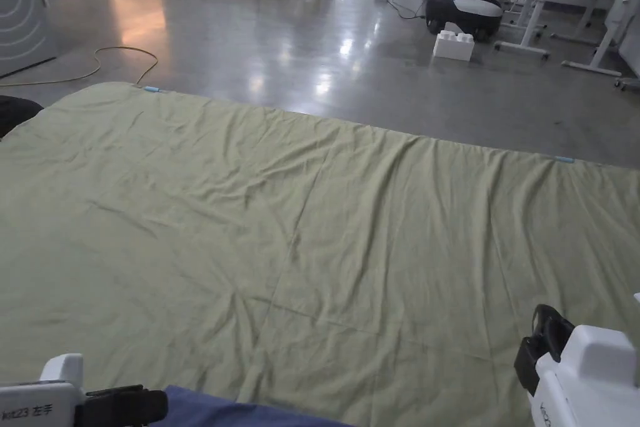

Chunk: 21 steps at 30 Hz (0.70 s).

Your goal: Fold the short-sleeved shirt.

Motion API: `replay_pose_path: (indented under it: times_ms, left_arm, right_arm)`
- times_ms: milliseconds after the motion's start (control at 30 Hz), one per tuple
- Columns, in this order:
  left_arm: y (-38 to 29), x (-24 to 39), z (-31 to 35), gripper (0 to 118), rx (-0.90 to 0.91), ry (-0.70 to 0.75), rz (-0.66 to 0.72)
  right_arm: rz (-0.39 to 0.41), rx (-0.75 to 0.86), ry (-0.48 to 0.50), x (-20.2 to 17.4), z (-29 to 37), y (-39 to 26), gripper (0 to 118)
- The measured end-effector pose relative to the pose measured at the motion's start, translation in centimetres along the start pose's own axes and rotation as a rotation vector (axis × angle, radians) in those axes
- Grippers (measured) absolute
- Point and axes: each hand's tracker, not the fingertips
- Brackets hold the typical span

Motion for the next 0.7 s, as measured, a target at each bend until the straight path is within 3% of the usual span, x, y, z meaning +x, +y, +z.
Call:
replay_pose_path:
  times_ms: [100, 200, 300, 333, 367, 400, 467, 533, 600, 700]
  left_arm:
    - [-0.5, -1.2, -2.0, 90, -0.075, -0.071, 0.081]
    - [-0.7, -1.2, -2.0, 91, 0.017, -0.164, 0.093]
    - [-0.4, -1.6, -3.0, 90, -0.036, -0.264, 0.234]
    - [-0.8, -1.3, -3.4, 87, -0.1, -0.31, 0.212]
    - [-1.1, -0.9, -3.7, 82, -0.121, -0.314, 0.193]
    - [-1.4, -0.3, -3.9, 67, -0.123, -0.286, 0.142]
    - [-1.7, 0.2, -4.4, 21, -0.115, -0.213, 0.077]
    - [-1.9, 0.4, -5.1, 18, -0.142, -0.121, 0.088]
    - [-2.1, 0.3, -4.6, 16, -0.111, -0.178, 0.134]
    - [-1.3, 0.3, -4.2, 15, -0.113, -0.142, 0.108]
  right_arm:
    - [0.001, -0.018, -0.001, 0.2, 0.0, -0.5, 2]
    - [-0.008, -0.032, -0.005, 0.5, 0.2, -0.8, 2]
    - [-0.014, -0.044, -0.012, 0.8, 0.2, -1.0, 2]
    - [-0.014, -0.048, -0.014, 0.8, 0.3, -1.1, 2]
    - [-0.013, -0.051, -0.016, 0.8, 0.3, -1.1, 2]
    - [-0.013, -0.055, -0.017, 0.8, 0.3, -1.2, 2]
    - [-0.015, -0.062, -0.017, 0.8, 0.3, -1.3, 2]
    - [-0.013, -0.068, -0.015, 0.8, 0.2, -1.3, 2]
    - [-0.003, -0.07, -0.014, 0.8, 0.2, -1.3, 2]
    - [0.003, -0.072, -0.008, 0.8, 0.2, -1.2, 2]
